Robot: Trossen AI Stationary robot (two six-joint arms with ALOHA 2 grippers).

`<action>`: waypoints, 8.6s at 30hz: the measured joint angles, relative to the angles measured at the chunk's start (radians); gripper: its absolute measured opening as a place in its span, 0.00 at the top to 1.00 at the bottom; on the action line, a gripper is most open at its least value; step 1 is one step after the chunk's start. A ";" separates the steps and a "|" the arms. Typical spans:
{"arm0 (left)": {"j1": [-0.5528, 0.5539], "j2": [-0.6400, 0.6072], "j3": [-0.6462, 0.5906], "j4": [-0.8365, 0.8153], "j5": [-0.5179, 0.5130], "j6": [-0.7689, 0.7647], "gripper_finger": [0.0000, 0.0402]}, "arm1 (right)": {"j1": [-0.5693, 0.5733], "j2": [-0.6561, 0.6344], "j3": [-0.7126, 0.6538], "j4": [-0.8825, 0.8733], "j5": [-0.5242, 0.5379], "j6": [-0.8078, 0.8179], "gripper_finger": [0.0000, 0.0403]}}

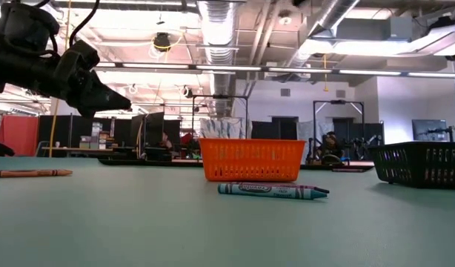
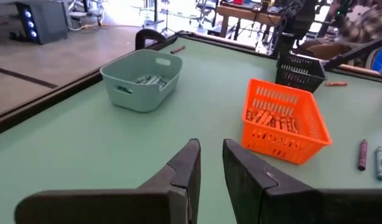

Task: Sort crayons
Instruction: Put the violet crayon into the black bin, then put the orange crayon into the orange bin

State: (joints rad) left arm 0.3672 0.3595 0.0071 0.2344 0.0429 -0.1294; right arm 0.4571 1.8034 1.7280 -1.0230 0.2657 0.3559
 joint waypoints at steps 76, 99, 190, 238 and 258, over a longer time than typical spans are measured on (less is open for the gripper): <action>0.000 0.020 -0.001 -0.200 -0.093 -0.044 0.86 | -0.356 1.031 0.615 1.036 -0.504 -0.599 0.88; 0.000 0.020 0.000 -0.200 -0.093 -0.043 0.86 | -0.377 0.612 0.603 0.244 -0.636 -0.740 1.00; 0.000 0.020 -0.001 -0.200 -0.093 -0.043 0.86 | 0.294 -0.373 -0.944 0.095 -0.396 1.105 0.81; 0.000 0.020 -0.001 -0.200 -0.093 -0.043 0.86 | 0.233 -0.471 -1.013 0.199 -0.398 1.351 0.87; 0.000 0.020 -0.001 -0.200 -0.093 -0.043 0.86 | 0.203 -0.256 -1.024 0.321 -0.406 1.387 0.87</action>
State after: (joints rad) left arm 0.3672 0.3794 0.0065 0.0345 -0.0502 -0.1726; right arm 0.6598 1.5471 0.7040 -0.7021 -0.1402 1.7428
